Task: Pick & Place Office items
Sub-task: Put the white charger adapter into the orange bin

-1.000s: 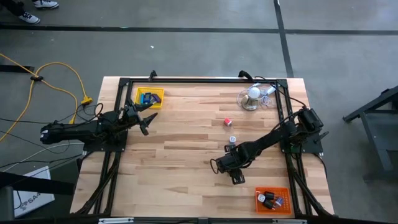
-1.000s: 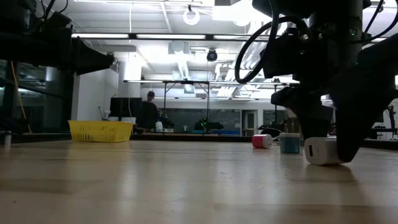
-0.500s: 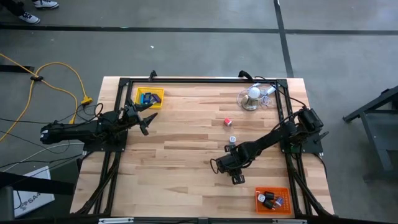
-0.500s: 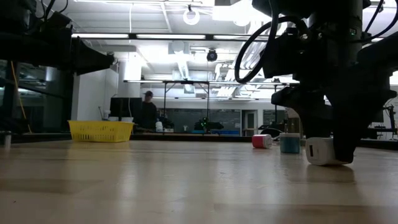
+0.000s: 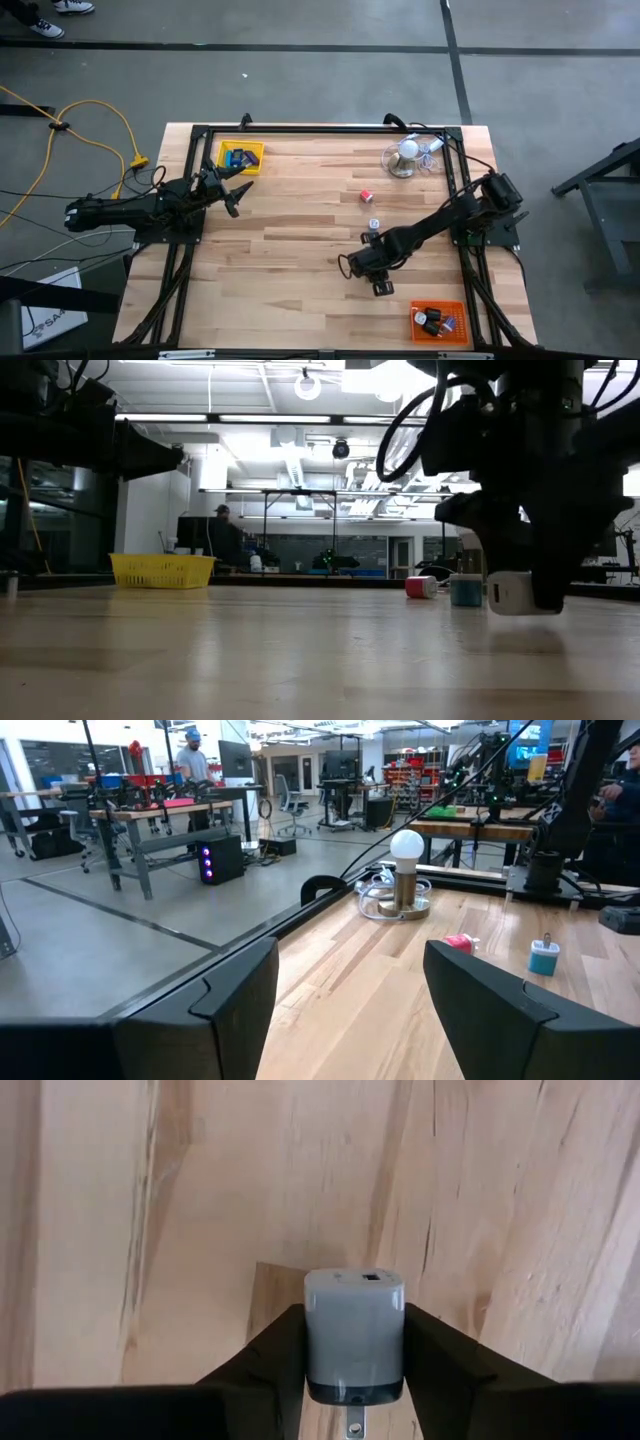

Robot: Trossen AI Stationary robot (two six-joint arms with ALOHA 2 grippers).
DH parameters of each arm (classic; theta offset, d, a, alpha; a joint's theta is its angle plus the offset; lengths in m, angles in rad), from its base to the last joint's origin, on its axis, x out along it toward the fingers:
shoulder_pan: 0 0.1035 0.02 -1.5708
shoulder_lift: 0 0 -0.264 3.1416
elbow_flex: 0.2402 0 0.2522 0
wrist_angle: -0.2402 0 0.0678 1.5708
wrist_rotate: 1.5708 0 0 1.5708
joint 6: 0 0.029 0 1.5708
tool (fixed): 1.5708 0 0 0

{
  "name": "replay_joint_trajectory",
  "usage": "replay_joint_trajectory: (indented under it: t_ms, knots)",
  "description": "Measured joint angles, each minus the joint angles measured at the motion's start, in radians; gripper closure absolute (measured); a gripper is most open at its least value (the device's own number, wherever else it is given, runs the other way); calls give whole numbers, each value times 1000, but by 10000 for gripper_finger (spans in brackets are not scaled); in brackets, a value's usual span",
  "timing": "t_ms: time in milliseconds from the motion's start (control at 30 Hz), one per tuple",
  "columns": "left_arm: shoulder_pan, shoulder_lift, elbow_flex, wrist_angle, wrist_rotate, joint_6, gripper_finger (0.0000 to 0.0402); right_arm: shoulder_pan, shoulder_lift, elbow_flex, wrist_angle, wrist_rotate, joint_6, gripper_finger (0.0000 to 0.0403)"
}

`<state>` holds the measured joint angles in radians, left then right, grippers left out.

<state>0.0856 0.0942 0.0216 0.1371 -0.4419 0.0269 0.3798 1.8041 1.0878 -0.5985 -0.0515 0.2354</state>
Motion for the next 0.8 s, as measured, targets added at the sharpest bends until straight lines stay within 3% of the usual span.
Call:
replay_joint_trajectory:
  t_ms: [400, 800]
  knots:
    - [0, 0, 0, 0, 0, 0, 159, 0, -100, 0, -25, 8, 4, 276]
    - [0, 0, 0, 0, 0, 0, 159, 111, -300, 0, -168, 152, 92, 277]
